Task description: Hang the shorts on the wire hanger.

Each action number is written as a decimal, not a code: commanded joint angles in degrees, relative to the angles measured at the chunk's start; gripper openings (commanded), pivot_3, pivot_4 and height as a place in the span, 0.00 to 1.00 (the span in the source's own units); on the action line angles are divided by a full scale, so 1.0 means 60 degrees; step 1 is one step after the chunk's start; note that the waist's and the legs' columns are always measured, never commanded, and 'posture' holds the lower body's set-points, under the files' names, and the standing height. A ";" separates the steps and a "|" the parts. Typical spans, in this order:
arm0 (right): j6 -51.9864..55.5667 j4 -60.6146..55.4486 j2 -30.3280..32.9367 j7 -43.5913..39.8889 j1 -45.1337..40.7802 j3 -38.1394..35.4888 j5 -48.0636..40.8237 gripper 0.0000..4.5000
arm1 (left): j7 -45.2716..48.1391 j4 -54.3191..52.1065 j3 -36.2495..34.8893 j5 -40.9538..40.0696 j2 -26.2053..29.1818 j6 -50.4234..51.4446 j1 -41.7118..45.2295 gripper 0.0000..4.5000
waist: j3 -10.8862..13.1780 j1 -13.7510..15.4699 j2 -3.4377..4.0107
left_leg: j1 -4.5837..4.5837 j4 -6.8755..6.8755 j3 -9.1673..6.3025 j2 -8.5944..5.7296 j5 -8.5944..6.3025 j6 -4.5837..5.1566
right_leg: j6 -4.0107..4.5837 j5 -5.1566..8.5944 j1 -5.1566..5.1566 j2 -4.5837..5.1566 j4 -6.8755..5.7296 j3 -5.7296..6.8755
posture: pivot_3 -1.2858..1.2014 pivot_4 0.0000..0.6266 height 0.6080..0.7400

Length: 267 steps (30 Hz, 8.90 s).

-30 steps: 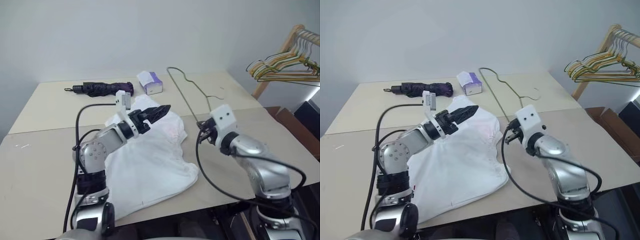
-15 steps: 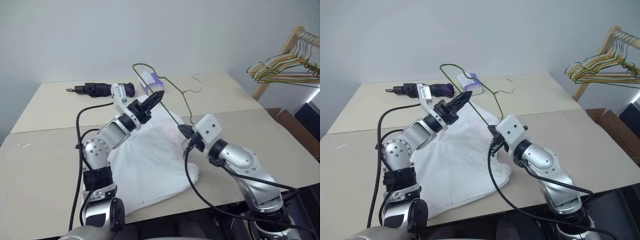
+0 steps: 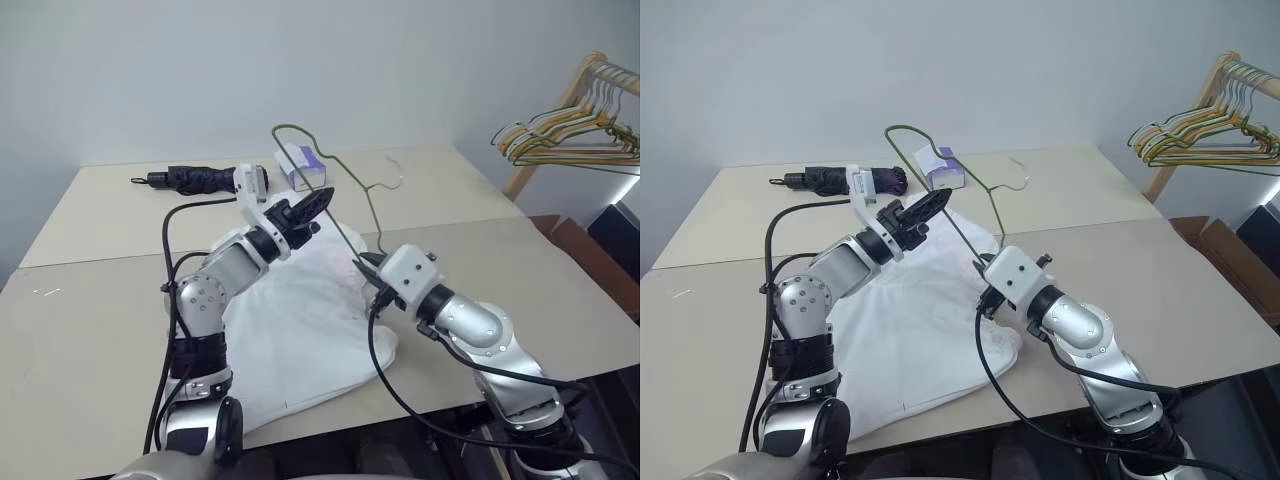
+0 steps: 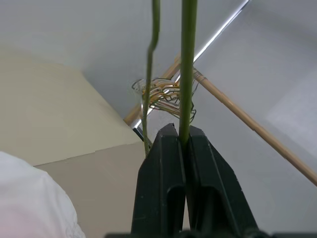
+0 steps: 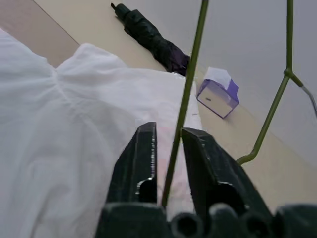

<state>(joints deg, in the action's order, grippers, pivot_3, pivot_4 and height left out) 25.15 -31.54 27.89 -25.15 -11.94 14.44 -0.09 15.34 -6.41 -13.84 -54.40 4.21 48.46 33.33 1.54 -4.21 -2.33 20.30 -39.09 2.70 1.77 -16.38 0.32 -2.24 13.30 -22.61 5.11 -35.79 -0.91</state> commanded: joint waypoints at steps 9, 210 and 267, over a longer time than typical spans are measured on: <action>0.4892 0.0816 0.1807 -0.3683 -0.0946 -0.5212 -0.7462 0.79 | 0.5617 -0.0075 -0.0927 -0.1568 0.2931 -0.0634 0.0214 0.00 | 0.0020 0.0020 0.0015 | 0.0003 0.0003 0.0009 0.0007 -0.0002 0.0004 | 0.0002 -0.0001 0.0002 0.0004 0.0013 0.0007 | 0.48 0.00 1.00; 0.6327 0.8257 0.5344 -0.9728 -0.1913 0.0119 -0.4738 0.00 | 0.7195 -0.1881 0.2351 0.5995 0.7057 -0.4371 -0.4281 0.93 | 0.0047 0.0722 0.0071 | 0.0047 -0.0019 0.0062 0.0019 0.0003 0.0019 | -0.0001 0.0000 -0.0080 -0.0014 -0.0017 -0.0039 | 0.53 0.00 1.00; 0.4214 1.0264 0.4860 -1.1226 -0.6153 0.4957 -0.5734 0.00 | 0.6734 -0.1456 0.2680 0.6811 0.6723 -0.5235 -0.4415 0.93 | 0.0061 0.0607 0.0094 | 0.0038 -0.0019 0.0066 0.0024 0.0003 0.0018 | 0.0013 -0.0007 -0.0080 -0.0013 -0.0026 -0.0035 | 0.54 0.00 1.00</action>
<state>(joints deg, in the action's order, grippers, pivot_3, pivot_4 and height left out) 52.51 31.13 55.75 -89.38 -48.13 41.16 -31.98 56.12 -14.69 2.90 -13.63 44.49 18.56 6.18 1.91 -0.56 -1.76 20.60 -39.20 3.09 1.92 -16.36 0.44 -2.17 13.26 -23.14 5.05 -35.95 -1.11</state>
